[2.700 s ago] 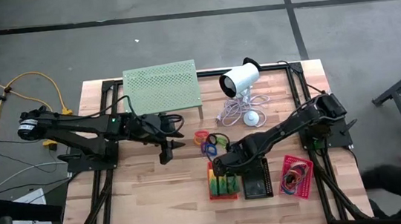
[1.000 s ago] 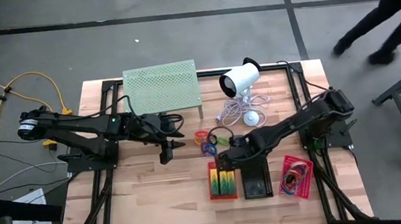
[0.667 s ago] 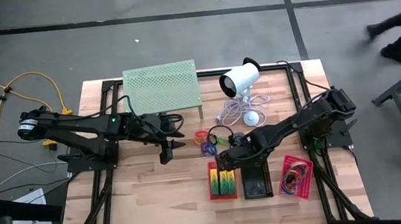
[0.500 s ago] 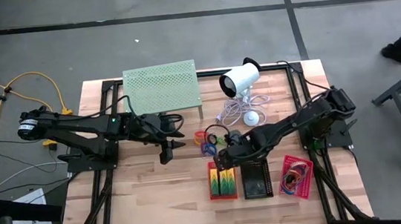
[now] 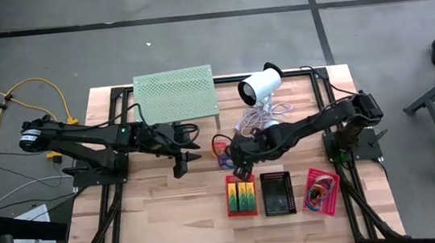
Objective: Pick & Place Office Desk Supplies
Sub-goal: Put the green wrist coil into the black basket
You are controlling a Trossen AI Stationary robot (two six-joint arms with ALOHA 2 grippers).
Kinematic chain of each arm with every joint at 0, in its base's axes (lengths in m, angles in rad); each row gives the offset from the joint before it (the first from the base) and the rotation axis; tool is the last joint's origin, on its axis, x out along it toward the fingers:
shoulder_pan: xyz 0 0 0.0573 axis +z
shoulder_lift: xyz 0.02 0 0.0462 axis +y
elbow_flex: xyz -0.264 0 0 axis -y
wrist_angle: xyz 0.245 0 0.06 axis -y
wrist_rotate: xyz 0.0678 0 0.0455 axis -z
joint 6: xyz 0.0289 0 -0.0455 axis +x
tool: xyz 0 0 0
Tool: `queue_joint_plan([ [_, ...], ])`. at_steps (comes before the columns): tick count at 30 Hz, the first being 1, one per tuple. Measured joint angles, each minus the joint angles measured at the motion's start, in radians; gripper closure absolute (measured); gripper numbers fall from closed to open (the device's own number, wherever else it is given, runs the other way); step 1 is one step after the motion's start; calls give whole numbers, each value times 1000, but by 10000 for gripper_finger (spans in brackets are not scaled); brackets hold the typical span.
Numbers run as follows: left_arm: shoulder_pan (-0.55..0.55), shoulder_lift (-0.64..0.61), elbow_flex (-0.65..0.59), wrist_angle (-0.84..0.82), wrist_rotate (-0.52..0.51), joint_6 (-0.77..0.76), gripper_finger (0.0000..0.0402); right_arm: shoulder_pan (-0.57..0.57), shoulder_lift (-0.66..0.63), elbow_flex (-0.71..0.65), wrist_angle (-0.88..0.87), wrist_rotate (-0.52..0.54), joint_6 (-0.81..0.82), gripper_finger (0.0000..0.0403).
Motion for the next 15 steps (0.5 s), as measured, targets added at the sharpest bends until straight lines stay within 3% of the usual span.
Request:
queue_joint_plan([
  [6, 0, 0, 0, 0, 0, 0, 249, -1, 0, 0, 33, -39, -130, 241],
  [15, 0, 0, 0, 0, 0, 0, 249, -16, 1, 0, 37, -23, -100, 241],
])
